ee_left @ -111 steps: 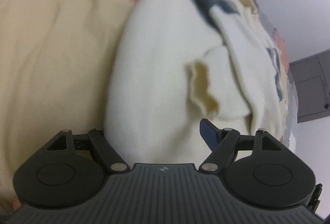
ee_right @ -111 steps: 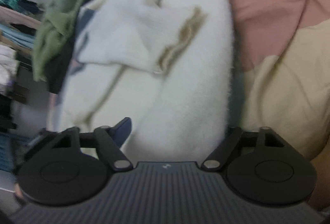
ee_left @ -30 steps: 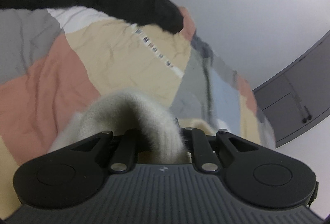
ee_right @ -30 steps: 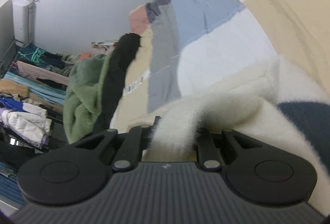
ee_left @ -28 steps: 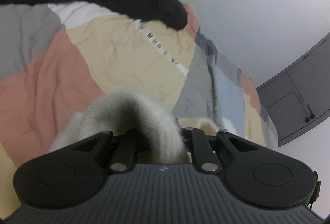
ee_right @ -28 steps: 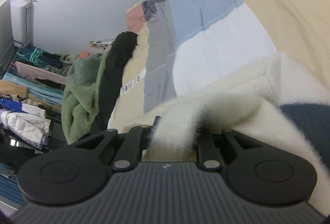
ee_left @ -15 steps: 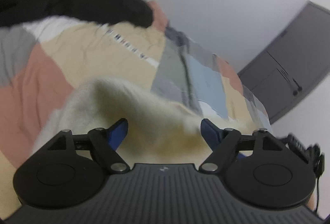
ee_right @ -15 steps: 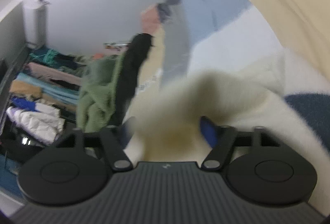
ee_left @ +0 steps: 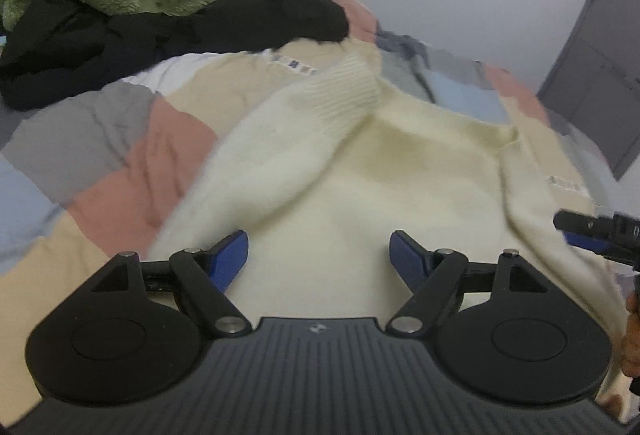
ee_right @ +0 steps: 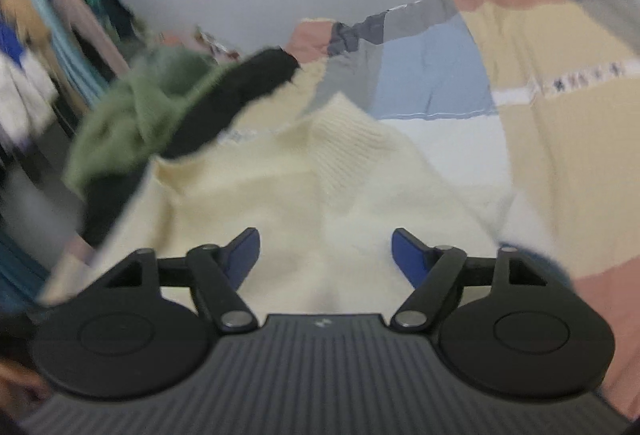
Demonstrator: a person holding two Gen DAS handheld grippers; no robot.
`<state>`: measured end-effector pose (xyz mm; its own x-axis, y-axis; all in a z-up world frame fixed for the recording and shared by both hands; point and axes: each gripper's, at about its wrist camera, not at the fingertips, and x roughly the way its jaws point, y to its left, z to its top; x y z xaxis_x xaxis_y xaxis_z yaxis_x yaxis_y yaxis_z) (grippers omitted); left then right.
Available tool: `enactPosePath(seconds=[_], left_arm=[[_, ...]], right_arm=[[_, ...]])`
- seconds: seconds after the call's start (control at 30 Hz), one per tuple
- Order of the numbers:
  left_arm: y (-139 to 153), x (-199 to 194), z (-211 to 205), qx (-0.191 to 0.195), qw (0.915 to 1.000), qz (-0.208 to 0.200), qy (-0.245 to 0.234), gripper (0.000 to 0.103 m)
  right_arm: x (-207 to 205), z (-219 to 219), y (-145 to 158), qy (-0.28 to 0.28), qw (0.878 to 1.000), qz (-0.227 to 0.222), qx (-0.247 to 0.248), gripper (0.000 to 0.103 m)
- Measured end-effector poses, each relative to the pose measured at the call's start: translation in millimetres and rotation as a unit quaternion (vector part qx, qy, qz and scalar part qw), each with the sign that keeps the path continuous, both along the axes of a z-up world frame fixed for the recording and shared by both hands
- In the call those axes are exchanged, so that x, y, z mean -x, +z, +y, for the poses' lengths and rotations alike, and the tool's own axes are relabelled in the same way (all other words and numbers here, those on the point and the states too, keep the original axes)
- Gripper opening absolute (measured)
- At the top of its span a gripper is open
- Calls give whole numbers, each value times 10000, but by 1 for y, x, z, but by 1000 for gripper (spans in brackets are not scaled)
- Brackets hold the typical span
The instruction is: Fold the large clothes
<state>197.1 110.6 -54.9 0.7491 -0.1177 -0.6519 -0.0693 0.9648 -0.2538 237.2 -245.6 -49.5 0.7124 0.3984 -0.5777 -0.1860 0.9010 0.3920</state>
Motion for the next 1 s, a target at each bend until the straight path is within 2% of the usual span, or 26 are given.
enactPosePath(seconds=[0.23,0.37,0.43,0.5,0.53,0.57,0.6,0.77,0.9,1.0], left_arm=[[-6,-9,7,2,9996,-20,267,81],[-4,-8,2,-88,9996,-58,268,81],[-4,-7,1,-134,9996,-75,257,81],[-3,-7,0,-145,9995,-90,250,81],[-3,-6,-1,-155,9995,-97,247,81],[-3,-5,-1,-165,9995,-104,245,81],[-2,-5,-1,-168,9995,-108,243,81],[1,-2,1,-87,9995,-152,250,81],[4,3,5,78,9993,-176,307,81],[5,4,5,119,9993,-181,294,81]], right_arm=[[-8,19,-21,9,9940,82,1090,73],[-7,41,-31,203,9792,-2,2018,71],[-5,48,-33,237,9724,-103,2321,63],[-2,48,-30,173,9685,-193,2477,41],[0,45,-29,132,9676,-241,2510,35],[1,43,-26,70,9673,-272,2520,25],[2,39,-23,-36,9673,-308,2516,20],[10,6,-4,-713,9755,-479,2026,16],[19,-26,9,-1409,9704,-602,1866,12],[16,-52,-1,-1746,9747,-220,1380,12]])
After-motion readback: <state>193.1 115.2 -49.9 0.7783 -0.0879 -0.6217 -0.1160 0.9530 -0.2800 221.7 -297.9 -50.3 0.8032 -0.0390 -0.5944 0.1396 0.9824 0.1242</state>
